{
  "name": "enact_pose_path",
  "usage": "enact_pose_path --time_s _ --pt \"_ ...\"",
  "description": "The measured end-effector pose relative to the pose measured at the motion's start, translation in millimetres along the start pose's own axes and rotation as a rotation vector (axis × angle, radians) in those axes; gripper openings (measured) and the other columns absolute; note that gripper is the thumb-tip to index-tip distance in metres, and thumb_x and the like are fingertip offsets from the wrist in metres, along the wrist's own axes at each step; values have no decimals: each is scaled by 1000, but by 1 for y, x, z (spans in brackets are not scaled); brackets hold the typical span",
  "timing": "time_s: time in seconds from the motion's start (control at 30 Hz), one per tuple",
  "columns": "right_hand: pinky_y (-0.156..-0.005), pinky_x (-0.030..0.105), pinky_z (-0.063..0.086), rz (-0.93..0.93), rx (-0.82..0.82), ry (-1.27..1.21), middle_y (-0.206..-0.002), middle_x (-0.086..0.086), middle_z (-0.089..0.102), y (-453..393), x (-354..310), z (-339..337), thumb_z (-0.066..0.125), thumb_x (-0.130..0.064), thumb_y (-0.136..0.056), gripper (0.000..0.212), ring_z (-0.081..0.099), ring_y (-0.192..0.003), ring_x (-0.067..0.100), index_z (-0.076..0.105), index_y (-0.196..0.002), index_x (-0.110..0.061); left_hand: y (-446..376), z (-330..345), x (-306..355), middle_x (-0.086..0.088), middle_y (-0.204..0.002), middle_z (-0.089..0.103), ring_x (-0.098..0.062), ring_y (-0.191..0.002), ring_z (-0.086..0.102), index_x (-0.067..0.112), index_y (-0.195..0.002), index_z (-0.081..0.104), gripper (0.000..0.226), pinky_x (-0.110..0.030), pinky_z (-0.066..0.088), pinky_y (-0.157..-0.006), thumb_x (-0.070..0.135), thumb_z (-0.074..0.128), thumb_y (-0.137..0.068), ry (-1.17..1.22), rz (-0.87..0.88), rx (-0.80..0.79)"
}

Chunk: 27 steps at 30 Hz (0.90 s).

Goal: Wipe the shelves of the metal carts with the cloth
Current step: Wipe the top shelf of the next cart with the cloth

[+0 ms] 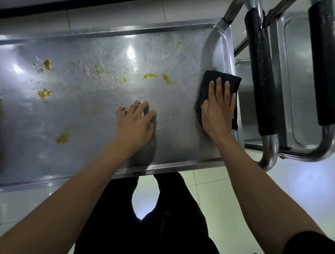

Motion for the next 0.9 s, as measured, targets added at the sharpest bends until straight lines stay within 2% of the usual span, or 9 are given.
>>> enact_pose_path --time_s 0.13,0.27,0.47,0.7,0.9 --pt "-124 53 8 -124 -16 -6 -168 5 4 0 -44 6 22 -34 -102 61 -1 -154 26 10 -160 -16 -1 -4 -8 -1 -146 47 -25 -135 41 29 -129 58 39 -55 31 -103 38 54 -91 13 39 -1" --pt "-124 52 5 -161 -50 -15 -168 4 -1 -6 -98 14 22 -35 -104 61 -4 -154 26 6 -160 -16 -2 -10 -33 0 -141 53 -23 -135 42 26 -124 63 38 -55 28 -104 38 52 -90 69 96 17" --pt "-123 53 6 -240 -70 13 -168 5 -3 -7 -174 26 20 -36 -104 62 -6 -154 27 3 -160 -16 10 -15 -103 -5 -143 54 -28 -142 37 19 -122 67 36 -53 27 -107 31 51 -93 68 -17 93" --pt "-123 53 7 -402 -107 -11 -168 5 1 -5 -284 40 22 -36 -104 61 -5 -154 28 8 -160 -16 27 -17 -151 0 -131 63 -22 -135 45 17 -114 72 34 -47 28 -104 30 47 -95 123 -109 149" --pt "-124 48 7 -461 -109 -86 -168 1 6 -9 -285 36 23 -33 -105 58 -2 -155 22 14 -160 -16 27 -18 -165 -1 -127 64 -24 -131 49 15 -112 72 30 -46 30 -101 29 51 -95 144 -149 202"
Point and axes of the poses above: each hand's wrist, its own y-axis away from the middle knuckle, its own z-axis out of the palm, x = y × z, the point moved 2 cm from there along -y, towards the middle knuckle
